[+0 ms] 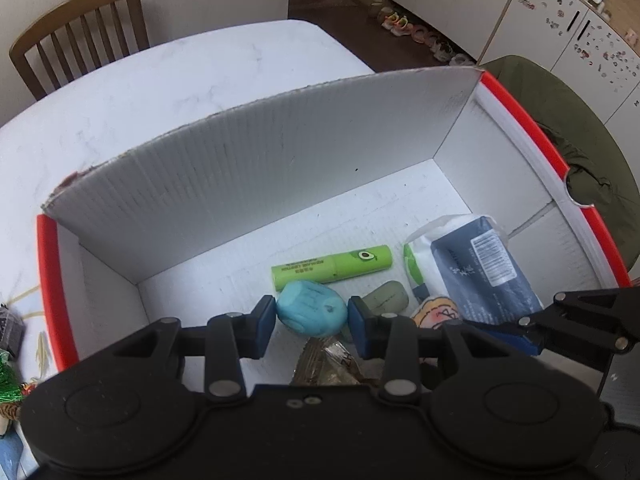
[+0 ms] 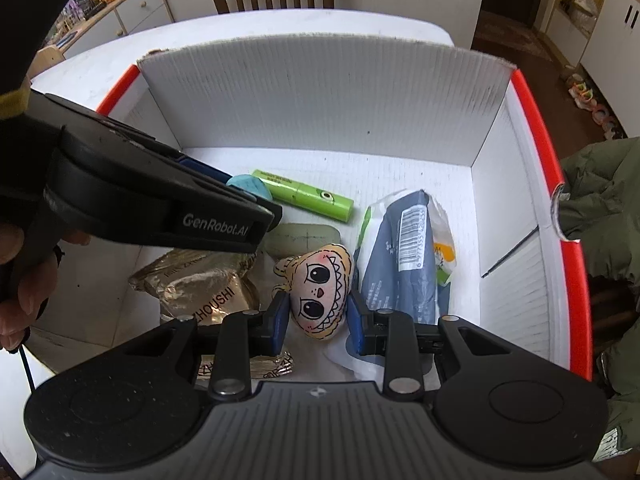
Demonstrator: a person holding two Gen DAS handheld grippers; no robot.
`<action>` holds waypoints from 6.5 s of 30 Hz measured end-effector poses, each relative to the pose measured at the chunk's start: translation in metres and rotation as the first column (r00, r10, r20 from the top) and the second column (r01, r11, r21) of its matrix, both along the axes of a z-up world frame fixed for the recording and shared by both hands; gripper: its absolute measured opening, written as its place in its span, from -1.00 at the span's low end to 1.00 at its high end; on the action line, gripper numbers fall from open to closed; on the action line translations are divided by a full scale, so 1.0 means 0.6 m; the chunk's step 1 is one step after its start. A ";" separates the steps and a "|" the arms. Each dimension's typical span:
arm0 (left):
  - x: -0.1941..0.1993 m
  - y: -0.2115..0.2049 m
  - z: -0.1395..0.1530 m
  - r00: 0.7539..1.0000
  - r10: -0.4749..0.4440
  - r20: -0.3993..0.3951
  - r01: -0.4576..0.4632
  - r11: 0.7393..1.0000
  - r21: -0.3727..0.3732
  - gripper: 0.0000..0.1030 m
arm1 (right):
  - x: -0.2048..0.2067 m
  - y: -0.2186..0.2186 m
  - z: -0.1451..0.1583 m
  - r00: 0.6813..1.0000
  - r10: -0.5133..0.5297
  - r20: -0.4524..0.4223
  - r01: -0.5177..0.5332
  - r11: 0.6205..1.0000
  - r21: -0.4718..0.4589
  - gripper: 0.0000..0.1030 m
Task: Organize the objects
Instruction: 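Open both grippers to drop the blue soap and doll keychain in the box, then move both tools back to the pile, left toward green plush, right toward bead keychain, then grasp the green tasseled plush with the left gripper while the right grasps the brown bead keychain, then carry the green plush and bead keychain into the shoebox with both grippers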
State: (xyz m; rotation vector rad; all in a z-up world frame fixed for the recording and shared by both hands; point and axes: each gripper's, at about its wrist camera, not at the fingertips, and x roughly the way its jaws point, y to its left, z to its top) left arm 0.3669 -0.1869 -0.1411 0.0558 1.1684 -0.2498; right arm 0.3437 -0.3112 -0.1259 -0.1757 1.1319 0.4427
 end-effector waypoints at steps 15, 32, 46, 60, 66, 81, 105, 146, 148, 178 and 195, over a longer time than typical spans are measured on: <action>0.015 -0.010 -0.009 0.999 0.017 -0.041 -0.016 1.000 0.021 -0.18 | 0.003 -0.009 -0.005 1.000 0.000 -0.023 0.000 1.000 0.008 -0.39; -0.034 -0.004 0.057 0.996 0.010 0.089 -0.008 1.000 -0.030 0.43 | -0.028 -0.031 0.055 1.000 -0.010 0.029 0.007 0.997 0.079 0.07; -0.130 0.028 0.149 0.968 0.003 0.252 0.021 0.996 -0.090 0.61 | -0.083 -0.054 0.125 0.994 -0.039 0.106 0.017 0.980 0.197 0.22; -0.229 0.133 0.199 0.923 0.071 0.378 -0.024 0.992 -0.127 0.93 | -0.148 -0.005 0.176 0.982 -0.026 0.190 -0.025 0.965 0.262 0.53; -0.265 0.188 0.211 0.898 0.083 0.433 -0.046 0.994 -0.095 0.99 | -0.171 0.042 0.188 0.980 -0.025 0.199 -0.036 0.954 0.297 0.53; -0.301 0.343 0.177 0.894 0.113 0.433 -0.092 0.993 -0.068 0.99 | -0.218 0.189 0.186 0.976 0.002 0.218 -0.065 0.956 0.286 0.53; -0.244 0.500 0.037 0.909 0.143 0.393 -0.115 0.989 -0.093 0.99 | -0.147 0.390 0.112 0.980 0.027 0.199 -0.048 0.994 0.100 0.53; -0.157 0.516 -0.047 0.956 0.102 0.275 -0.055 0.983 -0.172 0.10 | -0.039 0.476 0.014 0.994 0.090 0.066 -0.093 0.995 0.039 -0.50; -0.157 0.515 -0.047 0.958 0.097 0.269 -0.048 0.982 -0.185 -0.01 | -0.041 0.478 0.014 0.993 0.088 0.074 -0.090 0.995 0.030 -0.59; -0.250 0.522 0.089 0.966 0.149 0.211 -0.084 0.954 -0.289 -0.07 | -0.170 0.365 0.160 0.979 -0.124 0.161 0.080 0.963 0.258 -0.83; -0.270 0.393 0.187 0.961 0.053 0.272 0.030 0.956 -0.292 -0.07 | -0.191 0.208 0.230 0.949 -0.226 0.218 0.162 0.947 0.279 -0.83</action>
